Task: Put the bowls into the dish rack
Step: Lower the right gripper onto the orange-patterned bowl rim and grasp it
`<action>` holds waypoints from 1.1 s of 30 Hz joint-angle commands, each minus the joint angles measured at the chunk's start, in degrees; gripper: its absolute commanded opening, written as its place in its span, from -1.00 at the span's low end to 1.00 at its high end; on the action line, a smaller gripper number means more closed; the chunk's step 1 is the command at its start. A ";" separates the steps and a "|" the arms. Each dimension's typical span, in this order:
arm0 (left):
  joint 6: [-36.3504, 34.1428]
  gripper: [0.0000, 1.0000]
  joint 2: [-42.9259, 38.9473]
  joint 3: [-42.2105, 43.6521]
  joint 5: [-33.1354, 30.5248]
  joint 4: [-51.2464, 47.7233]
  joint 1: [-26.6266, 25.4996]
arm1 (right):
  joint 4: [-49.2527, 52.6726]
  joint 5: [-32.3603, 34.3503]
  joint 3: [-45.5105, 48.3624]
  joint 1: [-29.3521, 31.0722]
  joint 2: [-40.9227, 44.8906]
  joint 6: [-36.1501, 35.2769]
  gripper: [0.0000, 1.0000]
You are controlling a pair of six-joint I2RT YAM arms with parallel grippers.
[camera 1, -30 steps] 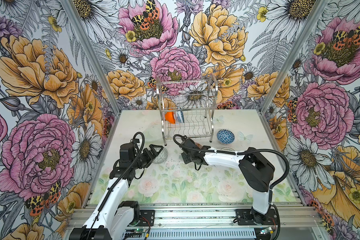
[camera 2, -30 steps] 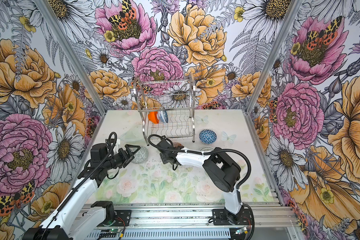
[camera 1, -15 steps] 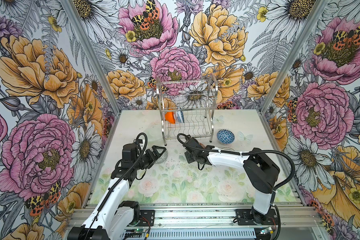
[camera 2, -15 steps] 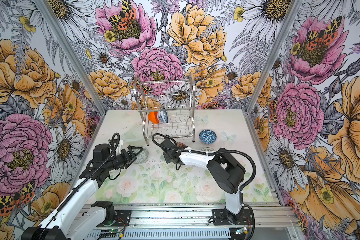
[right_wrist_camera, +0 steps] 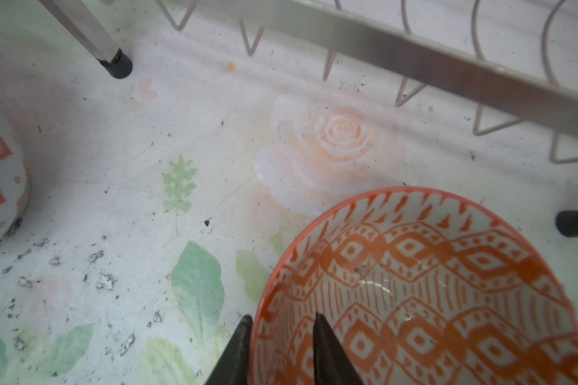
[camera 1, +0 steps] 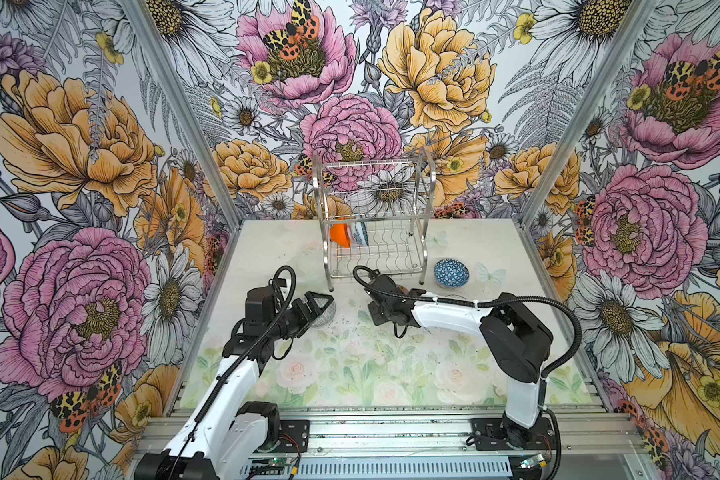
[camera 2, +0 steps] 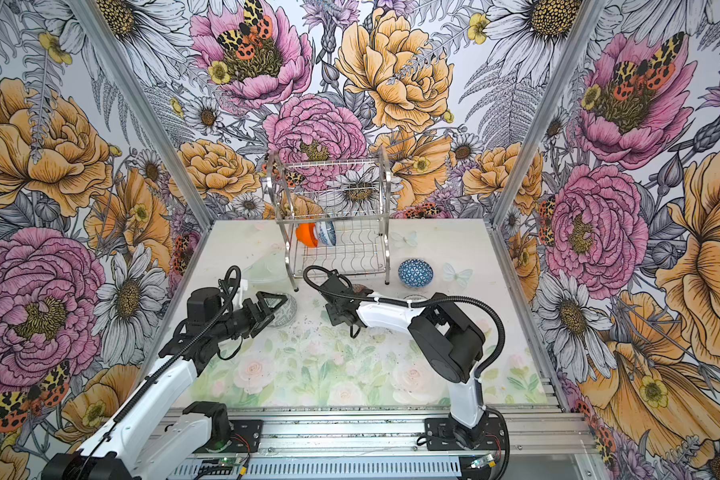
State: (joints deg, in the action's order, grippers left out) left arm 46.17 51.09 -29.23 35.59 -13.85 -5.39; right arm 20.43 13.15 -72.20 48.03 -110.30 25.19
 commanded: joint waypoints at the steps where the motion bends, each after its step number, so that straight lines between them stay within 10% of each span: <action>1: -0.03 0.97 -0.55 0.84 -0.33 1.19 0.29 | -0.21 -0.89 -2.39 -0.09 -1.06 0.47 -0.39; 18: -0.07 0.97 0.11 0.80 -0.32 1.28 0.64 | 0.20 -1.95 -2.69 -0.28 -0.45 0.29 -0.99; 33: -2.03 0.97 -2.63 -0.04 -6.15 -1.22 -3.44 | 0.33 -11.75 -5.32 -0.52 8.90 3.81 -1.00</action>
State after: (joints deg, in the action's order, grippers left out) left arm 45.89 48.82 -29.21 32.03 -14.00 -8.25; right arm 21.71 4.21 -74.87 47.33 -106.26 27.57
